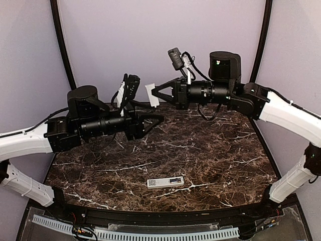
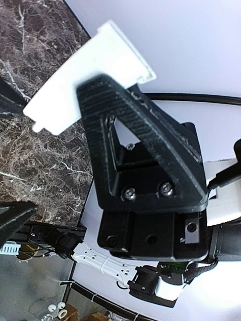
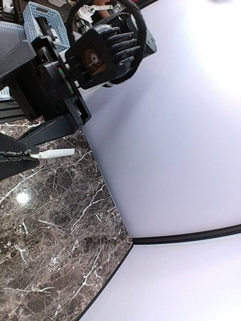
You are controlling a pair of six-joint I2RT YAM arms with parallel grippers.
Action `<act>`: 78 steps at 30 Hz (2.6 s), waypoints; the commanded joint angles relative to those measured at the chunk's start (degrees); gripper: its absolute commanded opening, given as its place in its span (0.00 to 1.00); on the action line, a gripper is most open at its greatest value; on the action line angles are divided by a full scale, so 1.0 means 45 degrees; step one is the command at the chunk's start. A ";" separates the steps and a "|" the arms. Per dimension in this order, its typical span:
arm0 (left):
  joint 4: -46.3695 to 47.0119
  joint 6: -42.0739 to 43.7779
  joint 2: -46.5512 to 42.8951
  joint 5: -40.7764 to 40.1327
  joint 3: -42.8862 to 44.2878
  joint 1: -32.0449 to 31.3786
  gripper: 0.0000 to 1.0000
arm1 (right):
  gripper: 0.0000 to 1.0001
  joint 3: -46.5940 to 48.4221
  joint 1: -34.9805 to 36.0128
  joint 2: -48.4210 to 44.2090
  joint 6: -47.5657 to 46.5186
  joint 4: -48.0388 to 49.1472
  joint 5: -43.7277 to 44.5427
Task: Load the batteries into the remote control
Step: Pass from the right arm to the left, then pass from the left arm to the right
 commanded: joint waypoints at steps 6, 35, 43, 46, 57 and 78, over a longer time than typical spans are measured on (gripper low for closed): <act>0.1167 0.0284 0.0247 0.1385 0.0347 0.0520 0.34 | 0.00 -0.0403 -0.0724 -0.0965 -0.0327 0.1103 -0.2145; 0.1245 -0.0544 0.0775 0.4000 0.1607 0.1004 0.09 | 0.00 -0.0911 -0.0951 -0.0954 -0.0339 0.1509 -0.3761; 0.0954 -0.0306 0.0708 0.3057 0.1571 0.0988 0.00 | 0.00 -0.0940 -0.0951 -0.0941 -0.0744 0.1072 -0.3639; 0.0468 0.0108 0.0656 0.1837 0.1562 0.0994 0.00 | 0.14 -0.0684 -0.0961 -0.0813 -0.0868 0.0538 -0.3493; 0.0221 0.6949 0.1171 -0.8010 0.1590 0.0370 0.00 | 0.55 0.1220 -0.1908 -0.0496 0.2342 -0.3160 -0.1080; 1.8711 2.4361 0.6064 -1.2580 0.0943 -0.1252 0.00 | 0.56 0.1490 -0.3080 -0.0300 0.5728 -0.1901 -0.0838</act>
